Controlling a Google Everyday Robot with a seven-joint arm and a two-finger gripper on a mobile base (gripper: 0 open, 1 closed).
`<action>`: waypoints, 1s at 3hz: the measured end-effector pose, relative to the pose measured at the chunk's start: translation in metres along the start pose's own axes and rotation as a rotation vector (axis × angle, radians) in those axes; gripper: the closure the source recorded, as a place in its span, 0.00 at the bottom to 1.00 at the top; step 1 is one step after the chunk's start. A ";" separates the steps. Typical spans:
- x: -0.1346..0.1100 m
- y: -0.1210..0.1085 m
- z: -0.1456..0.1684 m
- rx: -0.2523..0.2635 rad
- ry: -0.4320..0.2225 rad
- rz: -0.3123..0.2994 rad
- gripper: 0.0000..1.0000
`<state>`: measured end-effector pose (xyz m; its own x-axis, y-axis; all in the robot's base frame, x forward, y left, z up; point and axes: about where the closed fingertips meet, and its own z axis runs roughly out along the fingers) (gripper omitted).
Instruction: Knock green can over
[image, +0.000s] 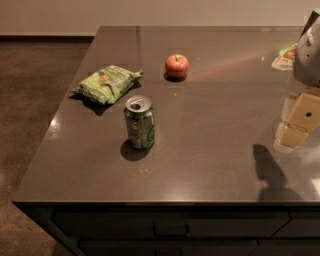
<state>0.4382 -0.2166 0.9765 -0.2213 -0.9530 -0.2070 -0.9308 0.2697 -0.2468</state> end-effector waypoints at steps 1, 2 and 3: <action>0.000 0.000 0.000 0.000 0.000 0.000 0.00; -0.015 -0.002 0.001 -0.006 -0.028 -0.018 0.00; -0.037 -0.005 0.009 -0.014 -0.066 -0.040 0.00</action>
Offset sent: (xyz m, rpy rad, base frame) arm 0.0126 0.0313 0.0009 0.0504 0.0144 0.0598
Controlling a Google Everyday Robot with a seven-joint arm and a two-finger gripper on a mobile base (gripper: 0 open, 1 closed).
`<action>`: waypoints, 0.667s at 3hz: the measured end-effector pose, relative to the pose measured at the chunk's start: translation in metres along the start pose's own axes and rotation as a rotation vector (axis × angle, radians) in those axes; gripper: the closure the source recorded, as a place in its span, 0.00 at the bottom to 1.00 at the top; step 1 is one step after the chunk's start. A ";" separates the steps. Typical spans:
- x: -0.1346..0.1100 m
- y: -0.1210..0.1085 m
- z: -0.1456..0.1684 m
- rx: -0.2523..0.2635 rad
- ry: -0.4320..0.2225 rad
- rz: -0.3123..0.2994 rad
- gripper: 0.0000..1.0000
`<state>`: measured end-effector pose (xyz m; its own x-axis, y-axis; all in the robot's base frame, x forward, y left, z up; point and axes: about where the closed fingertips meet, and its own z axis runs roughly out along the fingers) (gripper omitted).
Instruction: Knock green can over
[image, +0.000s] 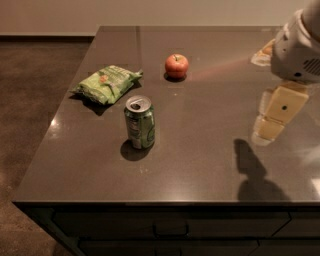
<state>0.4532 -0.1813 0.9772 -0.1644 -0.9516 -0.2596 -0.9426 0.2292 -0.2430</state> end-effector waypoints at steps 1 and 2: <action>-0.019 0.000 0.015 -0.015 -0.027 -0.027 0.00; -0.040 0.007 0.031 -0.026 -0.053 -0.060 0.00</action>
Offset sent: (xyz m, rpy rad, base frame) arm 0.0124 0.0796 -0.0433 0.0580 0.0086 0.1332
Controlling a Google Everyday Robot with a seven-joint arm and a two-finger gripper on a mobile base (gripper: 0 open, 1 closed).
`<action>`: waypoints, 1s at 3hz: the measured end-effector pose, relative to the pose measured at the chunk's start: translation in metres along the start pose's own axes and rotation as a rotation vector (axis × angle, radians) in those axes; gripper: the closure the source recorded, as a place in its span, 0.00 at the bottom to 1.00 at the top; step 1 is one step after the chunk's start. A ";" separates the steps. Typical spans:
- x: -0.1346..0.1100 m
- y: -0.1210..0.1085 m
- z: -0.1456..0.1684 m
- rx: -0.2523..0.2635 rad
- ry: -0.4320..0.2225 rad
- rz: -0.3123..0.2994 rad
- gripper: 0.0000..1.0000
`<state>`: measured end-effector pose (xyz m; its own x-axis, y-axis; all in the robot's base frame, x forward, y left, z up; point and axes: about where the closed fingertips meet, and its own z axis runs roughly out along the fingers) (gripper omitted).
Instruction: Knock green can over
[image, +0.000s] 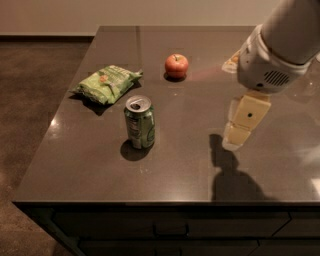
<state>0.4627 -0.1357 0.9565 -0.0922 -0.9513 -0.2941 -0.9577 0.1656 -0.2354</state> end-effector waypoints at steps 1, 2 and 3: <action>-0.022 0.006 0.020 -0.012 -0.046 -0.025 0.00; -0.045 0.010 0.034 -0.015 -0.102 -0.044 0.00; -0.070 0.011 0.043 -0.026 -0.165 -0.048 0.00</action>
Offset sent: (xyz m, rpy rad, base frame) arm 0.0070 0.0916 -0.0291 0.1655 -0.0328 0.1107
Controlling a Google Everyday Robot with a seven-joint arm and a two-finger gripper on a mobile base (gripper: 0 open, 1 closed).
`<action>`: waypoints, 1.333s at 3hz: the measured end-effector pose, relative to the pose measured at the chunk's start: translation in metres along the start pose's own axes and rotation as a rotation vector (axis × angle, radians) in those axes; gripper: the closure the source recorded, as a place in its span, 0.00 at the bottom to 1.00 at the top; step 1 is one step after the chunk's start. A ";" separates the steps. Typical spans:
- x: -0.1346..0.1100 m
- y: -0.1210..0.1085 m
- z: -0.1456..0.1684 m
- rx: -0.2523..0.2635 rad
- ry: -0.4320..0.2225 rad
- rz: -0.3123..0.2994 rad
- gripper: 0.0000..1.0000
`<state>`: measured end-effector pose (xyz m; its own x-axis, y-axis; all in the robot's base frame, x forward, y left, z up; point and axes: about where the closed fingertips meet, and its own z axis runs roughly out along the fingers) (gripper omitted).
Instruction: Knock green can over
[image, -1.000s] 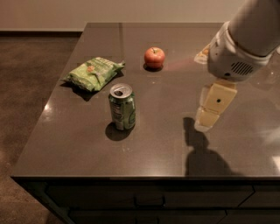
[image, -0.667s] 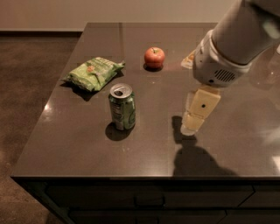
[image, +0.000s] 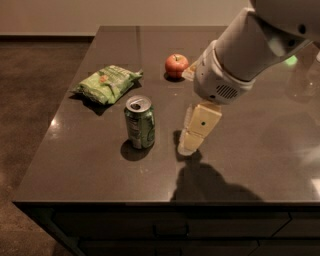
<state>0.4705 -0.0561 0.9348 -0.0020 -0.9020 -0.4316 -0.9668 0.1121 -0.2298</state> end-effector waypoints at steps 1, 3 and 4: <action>-0.019 -0.003 0.014 -0.010 -0.051 0.010 0.00; -0.046 -0.007 0.039 -0.031 -0.122 0.025 0.00; -0.056 -0.008 0.052 -0.048 -0.144 0.025 0.00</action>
Offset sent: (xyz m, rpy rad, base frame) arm 0.0211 0.0598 -0.0170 0.1352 0.0311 0.0120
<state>0.4915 0.0153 0.9159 0.0068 -0.8298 -0.5580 -0.9779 0.1110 -0.1770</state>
